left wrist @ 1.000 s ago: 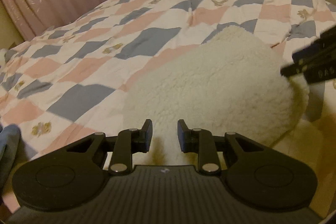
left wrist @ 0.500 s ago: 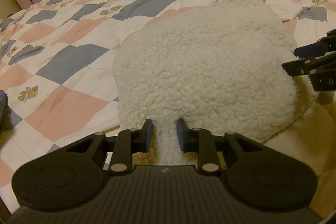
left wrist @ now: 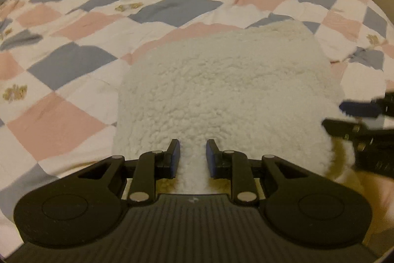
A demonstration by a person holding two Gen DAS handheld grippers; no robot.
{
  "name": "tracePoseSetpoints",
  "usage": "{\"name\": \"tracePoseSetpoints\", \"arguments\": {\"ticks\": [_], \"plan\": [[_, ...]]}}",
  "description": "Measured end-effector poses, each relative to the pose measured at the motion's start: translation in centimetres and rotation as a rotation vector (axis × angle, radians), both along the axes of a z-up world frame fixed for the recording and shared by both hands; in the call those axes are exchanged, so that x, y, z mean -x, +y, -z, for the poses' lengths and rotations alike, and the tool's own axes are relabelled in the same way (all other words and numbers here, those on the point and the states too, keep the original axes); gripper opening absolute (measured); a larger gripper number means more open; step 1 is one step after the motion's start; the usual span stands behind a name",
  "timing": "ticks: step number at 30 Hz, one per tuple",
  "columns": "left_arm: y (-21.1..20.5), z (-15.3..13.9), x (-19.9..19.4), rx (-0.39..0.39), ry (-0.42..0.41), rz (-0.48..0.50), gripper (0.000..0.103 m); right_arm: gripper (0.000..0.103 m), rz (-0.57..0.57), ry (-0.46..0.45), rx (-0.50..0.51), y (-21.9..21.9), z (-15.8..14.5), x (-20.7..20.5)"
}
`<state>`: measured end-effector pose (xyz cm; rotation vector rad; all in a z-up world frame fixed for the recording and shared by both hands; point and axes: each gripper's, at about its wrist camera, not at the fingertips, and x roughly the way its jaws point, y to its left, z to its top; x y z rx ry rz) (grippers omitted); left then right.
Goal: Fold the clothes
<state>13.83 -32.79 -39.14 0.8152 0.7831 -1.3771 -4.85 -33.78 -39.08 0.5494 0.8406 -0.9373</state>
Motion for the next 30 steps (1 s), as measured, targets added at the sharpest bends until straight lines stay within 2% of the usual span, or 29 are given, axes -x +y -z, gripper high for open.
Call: {"name": "tracePoseSetpoints", "arguments": {"ticks": [15,18,22,24,27,30], "plan": [[0.0,0.3,0.7,-0.015,-0.037,0.008,0.021,0.040,0.006,-0.005,-0.040,-0.7,1.8,0.1],[0.0,-0.7,0.8,-0.010,-0.047,0.022,0.020,0.041,0.007,0.008,-0.057,-1.1,0.8,-0.2],[-0.3,-2.9,0.4,0.041,-0.043,0.056,0.020,0.041,0.024,-0.056,-0.057,-1.8,-1.5,0.5],[-0.7,-4.2,0.0,0.078,-0.035,0.068,0.020,0.041,0.035,-0.095,-0.025,-2.3,-2.8,0.9],[-2.2,-5.0,-0.4,0.113,-0.027,0.072,0.020,0.041,0.062,-0.126,0.015,-3.9,-3.9,0.8],[-4.2,-4.2,-1.0,0.109,-0.033,0.054,0.020,0.041,0.083,-0.129,0.032,-6.1,-3.7,0.4]]}}
